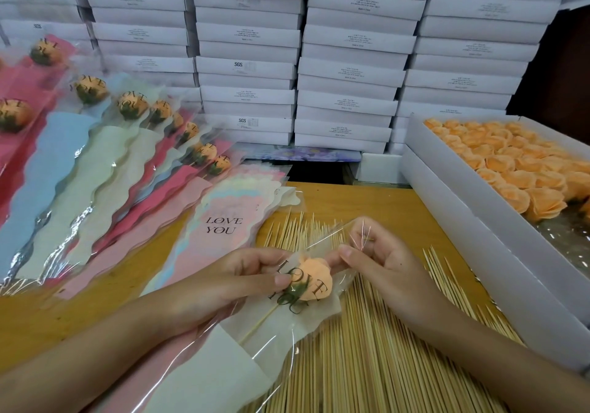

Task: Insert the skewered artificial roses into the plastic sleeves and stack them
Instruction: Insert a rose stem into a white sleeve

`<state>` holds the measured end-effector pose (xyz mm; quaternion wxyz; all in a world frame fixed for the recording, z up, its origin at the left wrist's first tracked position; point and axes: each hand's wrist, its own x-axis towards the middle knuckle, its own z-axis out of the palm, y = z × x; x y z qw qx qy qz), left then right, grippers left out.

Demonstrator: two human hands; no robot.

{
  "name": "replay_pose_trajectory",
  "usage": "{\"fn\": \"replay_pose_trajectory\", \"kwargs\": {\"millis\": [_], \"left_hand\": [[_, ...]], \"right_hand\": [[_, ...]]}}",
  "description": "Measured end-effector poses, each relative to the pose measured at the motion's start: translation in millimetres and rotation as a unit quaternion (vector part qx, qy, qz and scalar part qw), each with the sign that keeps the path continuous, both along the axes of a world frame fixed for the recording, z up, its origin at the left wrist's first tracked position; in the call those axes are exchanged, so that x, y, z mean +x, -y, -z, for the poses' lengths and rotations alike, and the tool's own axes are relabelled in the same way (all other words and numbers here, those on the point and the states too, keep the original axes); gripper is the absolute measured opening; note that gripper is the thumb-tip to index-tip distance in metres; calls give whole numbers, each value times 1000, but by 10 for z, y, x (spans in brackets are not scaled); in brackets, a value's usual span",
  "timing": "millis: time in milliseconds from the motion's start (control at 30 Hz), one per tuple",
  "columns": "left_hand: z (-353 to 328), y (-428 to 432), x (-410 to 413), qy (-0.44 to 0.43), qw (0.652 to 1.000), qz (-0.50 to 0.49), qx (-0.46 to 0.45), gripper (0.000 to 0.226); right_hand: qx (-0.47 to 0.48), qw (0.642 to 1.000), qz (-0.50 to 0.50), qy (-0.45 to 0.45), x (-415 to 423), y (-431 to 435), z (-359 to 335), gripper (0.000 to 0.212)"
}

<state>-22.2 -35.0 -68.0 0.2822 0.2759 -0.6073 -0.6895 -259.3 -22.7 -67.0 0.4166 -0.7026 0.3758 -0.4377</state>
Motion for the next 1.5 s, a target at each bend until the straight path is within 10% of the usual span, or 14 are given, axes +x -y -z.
{"fn": "replay_pose_trajectory", "kwargs": {"millis": [1000,1500], "left_hand": [[90,76,61,11,1000,-14,16,57],[21,32,65,22,995,-91,-24,55]], "right_hand": [[30,997,-68,19,38,-28,-16,26],[21,986,133,101,-46,120,75,20]]}}
